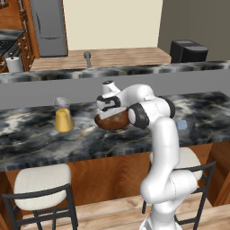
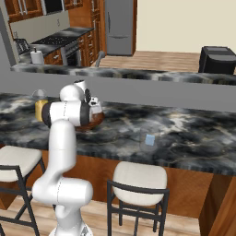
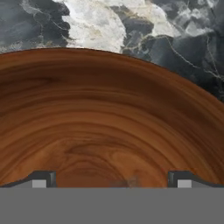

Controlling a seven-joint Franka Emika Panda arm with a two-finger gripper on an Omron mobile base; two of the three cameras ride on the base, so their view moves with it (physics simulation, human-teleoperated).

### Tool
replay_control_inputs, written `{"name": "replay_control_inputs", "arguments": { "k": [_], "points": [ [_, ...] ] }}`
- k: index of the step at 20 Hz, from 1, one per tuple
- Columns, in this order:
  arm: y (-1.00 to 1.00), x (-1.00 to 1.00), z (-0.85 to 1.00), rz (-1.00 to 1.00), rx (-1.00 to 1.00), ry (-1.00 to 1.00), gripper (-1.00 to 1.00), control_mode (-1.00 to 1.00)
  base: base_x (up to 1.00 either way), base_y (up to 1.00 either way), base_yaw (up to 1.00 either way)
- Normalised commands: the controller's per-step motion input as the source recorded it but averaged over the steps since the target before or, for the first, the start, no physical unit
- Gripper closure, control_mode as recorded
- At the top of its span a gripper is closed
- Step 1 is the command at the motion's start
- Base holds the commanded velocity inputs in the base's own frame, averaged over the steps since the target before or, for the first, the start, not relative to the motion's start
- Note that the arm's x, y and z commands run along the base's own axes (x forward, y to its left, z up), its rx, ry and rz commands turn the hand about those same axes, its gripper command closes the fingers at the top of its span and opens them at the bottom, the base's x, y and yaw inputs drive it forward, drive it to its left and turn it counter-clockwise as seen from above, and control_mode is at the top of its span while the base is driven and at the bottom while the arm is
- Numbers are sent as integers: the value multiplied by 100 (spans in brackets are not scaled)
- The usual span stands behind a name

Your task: There are two ice cubes in the ice bowl. Place both ice cubes in the glass cup.

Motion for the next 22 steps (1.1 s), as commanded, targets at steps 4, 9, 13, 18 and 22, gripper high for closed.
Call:
{"name": "replay_control_inputs", "arguments": {
  "k": [4,9,13,18,22],
  "points": [
    [-5,19,-1,0,0,0,-100,-100,0,0,0],
    [0,-5,-7,0,-1,3,-100,-100,0,0,0],
    [-10,-62,-11,0,0,0,-100,-100,0,0,0],
    [-4,-20,-1,0,0,0,-100,-100,0,0,0],
    [-1,5,0,0,0,0,-100,-100,0,0,0]
  ]
}}
